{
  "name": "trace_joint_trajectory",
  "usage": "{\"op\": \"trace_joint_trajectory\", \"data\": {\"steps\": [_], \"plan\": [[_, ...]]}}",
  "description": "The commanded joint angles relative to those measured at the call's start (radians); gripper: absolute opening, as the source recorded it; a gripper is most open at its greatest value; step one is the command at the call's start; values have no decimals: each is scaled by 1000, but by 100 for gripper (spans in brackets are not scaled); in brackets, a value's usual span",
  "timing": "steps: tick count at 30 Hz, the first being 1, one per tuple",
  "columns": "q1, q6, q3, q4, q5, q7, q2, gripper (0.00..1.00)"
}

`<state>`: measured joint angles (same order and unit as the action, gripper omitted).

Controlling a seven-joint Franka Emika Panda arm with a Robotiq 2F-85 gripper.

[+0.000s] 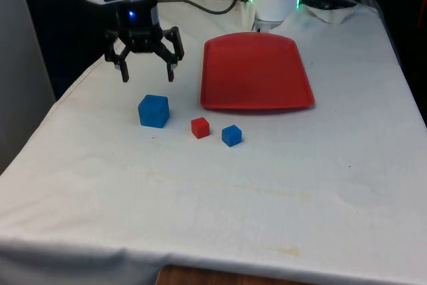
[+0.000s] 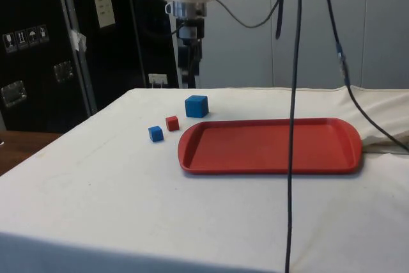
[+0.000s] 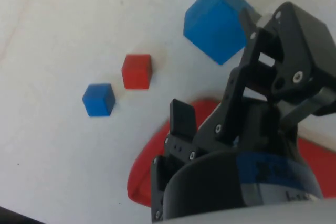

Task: Pick up the largest block and place it onto the tray.

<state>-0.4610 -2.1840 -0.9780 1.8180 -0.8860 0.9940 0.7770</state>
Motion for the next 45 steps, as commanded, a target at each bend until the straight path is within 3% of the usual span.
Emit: {"op": "trace_joint_trajectory", "data": {"steps": [1,5,15,16,18,24,28,33,34,35,36,42,45], "plan": [[20,19,5,-26,-8,4,21,100],[27,46,-16,-54,-35,12,67,100],[6,64,-33,-44,-32,-22,82,100],[13,64,-29,-46,-38,-9,76,100],[-1,62,-30,-40,-32,-37,85,100],[-11,58,-25,-37,-35,-68,104,100],[-10,56,-25,-41,-35,-83,124,100],[2,59,-27,-62,-35,-99,157,100],[-7,57,-29,-49,-36,-92,146,100],[4,59,-27,-66,-36,-101,163,100],[5,60,-28,-71,-36,-106,168,100],[1,60,-29,-86,-39,-127,183,100],[5,63,-24,-97,-41,-145,195,100]]}}
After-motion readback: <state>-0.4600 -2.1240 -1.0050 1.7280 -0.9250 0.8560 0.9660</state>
